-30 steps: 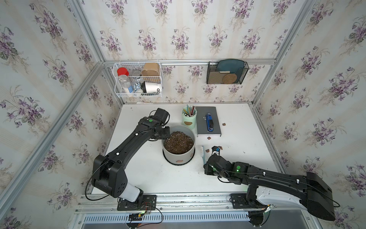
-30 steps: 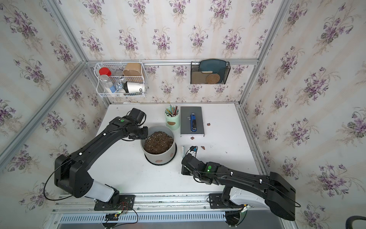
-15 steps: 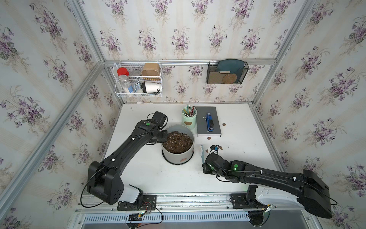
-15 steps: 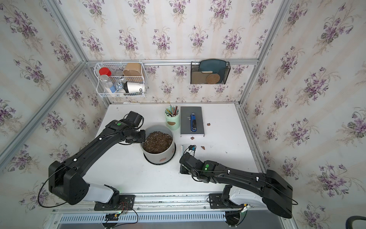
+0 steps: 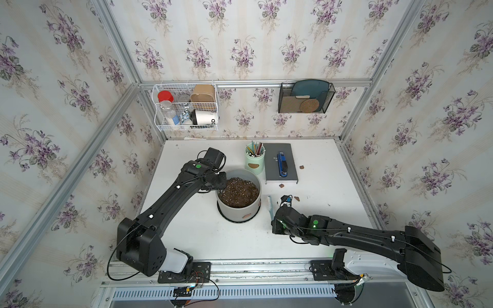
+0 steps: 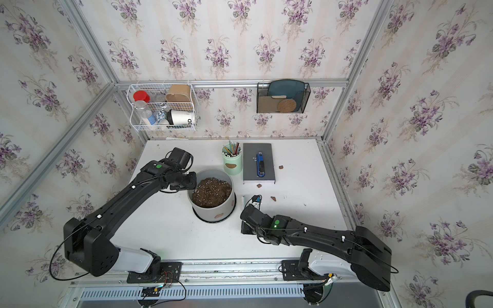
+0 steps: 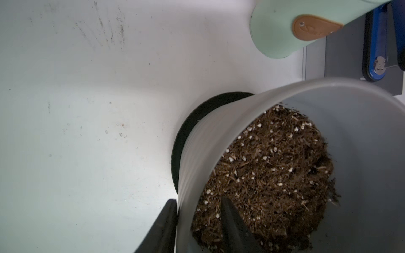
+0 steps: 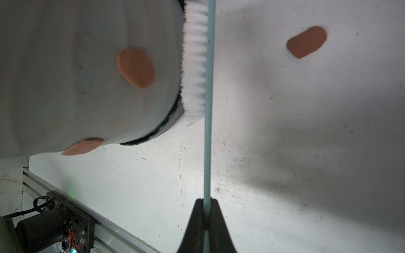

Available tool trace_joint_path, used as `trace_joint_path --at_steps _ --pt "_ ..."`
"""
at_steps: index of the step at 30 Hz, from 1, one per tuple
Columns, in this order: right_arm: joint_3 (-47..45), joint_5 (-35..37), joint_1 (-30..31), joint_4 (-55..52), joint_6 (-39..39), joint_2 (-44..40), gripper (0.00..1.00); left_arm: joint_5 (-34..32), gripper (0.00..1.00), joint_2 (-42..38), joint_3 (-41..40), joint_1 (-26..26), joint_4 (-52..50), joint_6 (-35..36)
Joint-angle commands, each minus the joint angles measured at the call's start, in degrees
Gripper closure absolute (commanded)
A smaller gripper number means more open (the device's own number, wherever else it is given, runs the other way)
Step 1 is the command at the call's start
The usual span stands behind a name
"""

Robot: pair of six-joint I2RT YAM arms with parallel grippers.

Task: Scrub the dried mud off the ceramic pot
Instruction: Rotate the pot on the tray, then brush off the soil from the pot.

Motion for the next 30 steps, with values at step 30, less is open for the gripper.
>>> trace_joint_path --at_steps 30 --pt "-0.59 1.30 -2.22 -1.80 -0.96 -3.54 1.00 0.41 0.72 -2.28 -2.30 0.59 0.12 2.61"
